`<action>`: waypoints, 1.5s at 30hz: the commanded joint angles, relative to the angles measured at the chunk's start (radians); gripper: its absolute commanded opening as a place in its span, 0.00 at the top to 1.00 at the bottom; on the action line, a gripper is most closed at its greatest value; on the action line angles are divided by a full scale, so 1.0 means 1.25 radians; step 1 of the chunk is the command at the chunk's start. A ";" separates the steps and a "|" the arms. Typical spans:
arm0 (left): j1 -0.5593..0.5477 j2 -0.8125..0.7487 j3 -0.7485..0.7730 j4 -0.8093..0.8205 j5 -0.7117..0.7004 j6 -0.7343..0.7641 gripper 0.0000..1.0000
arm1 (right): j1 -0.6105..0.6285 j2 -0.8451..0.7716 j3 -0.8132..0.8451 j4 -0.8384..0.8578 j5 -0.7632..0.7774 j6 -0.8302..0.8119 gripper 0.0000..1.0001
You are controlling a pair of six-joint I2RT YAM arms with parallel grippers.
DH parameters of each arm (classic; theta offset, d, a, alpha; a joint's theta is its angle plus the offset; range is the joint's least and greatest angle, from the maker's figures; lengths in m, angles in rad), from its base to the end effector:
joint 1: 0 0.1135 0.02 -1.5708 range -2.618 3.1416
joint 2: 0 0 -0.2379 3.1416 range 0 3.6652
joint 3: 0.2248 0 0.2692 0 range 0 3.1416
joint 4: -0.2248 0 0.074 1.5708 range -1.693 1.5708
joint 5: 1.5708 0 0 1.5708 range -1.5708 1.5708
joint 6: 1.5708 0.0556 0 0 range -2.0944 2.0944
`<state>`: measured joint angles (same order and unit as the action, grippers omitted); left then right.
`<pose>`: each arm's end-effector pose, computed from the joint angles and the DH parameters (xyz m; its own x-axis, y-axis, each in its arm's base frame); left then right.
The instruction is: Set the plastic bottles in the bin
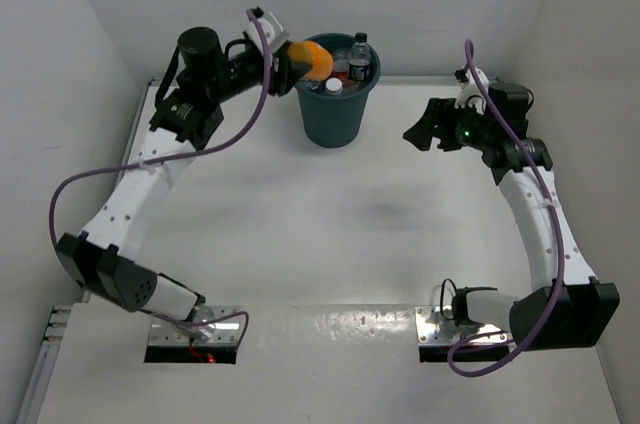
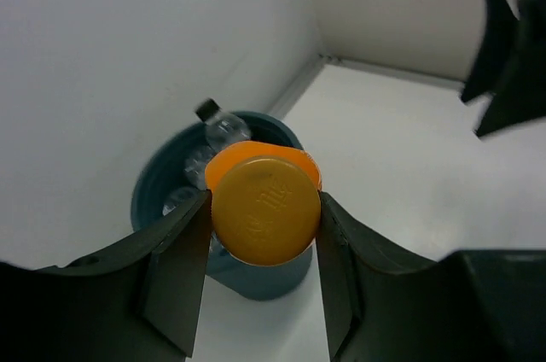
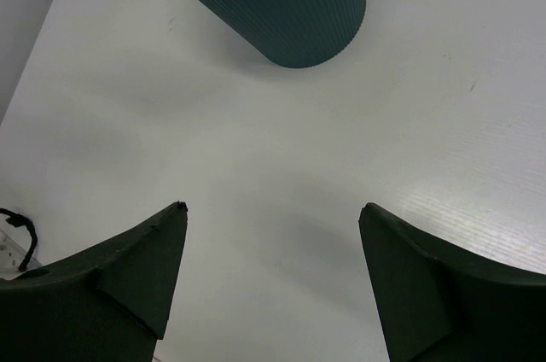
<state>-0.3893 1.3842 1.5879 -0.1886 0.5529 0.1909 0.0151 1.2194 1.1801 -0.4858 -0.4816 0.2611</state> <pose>0.3054 -0.1568 0.4610 0.1672 0.1059 -0.9802 0.7915 0.5784 0.1975 0.3089 0.0304 0.3247 -0.5912 0.2199 -0.7760 -0.2707 0.8522 0.4477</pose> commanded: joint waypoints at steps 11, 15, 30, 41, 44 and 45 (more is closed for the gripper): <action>0.062 0.353 0.206 0.297 -0.099 -0.193 1.00 | -0.008 0.030 -0.020 0.051 -0.037 -0.004 0.21; 0.078 0.402 0.206 0.369 -0.041 -0.236 1.00 | -0.008 0.032 -0.038 0.059 -0.043 0.000 0.21; 0.086 0.516 0.231 0.351 0.068 -0.261 0.98 | -0.035 0.031 -0.061 0.071 -0.063 0.018 0.21; 0.094 0.505 0.354 0.058 -0.110 -0.201 0.00 | -0.038 0.025 -0.014 0.030 -0.063 -0.004 0.15; 0.114 0.432 0.346 0.032 -0.166 -0.201 0.00 | -0.053 0.015 0.009 -0.017 -0.065 -0.020 0.13; 0.114 0.379 0.336 0.025 -0.176 -0.184 0.00 | -0.070 0.010 0.012 -0.031 -0.065 -0.021 0.13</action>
<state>-0.2771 2.0186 1.9759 -0.1070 0.4156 -0.0704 -0.0410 1.2575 1.1400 -0.4915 -0.5480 0.2623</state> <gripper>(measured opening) 0.997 0.864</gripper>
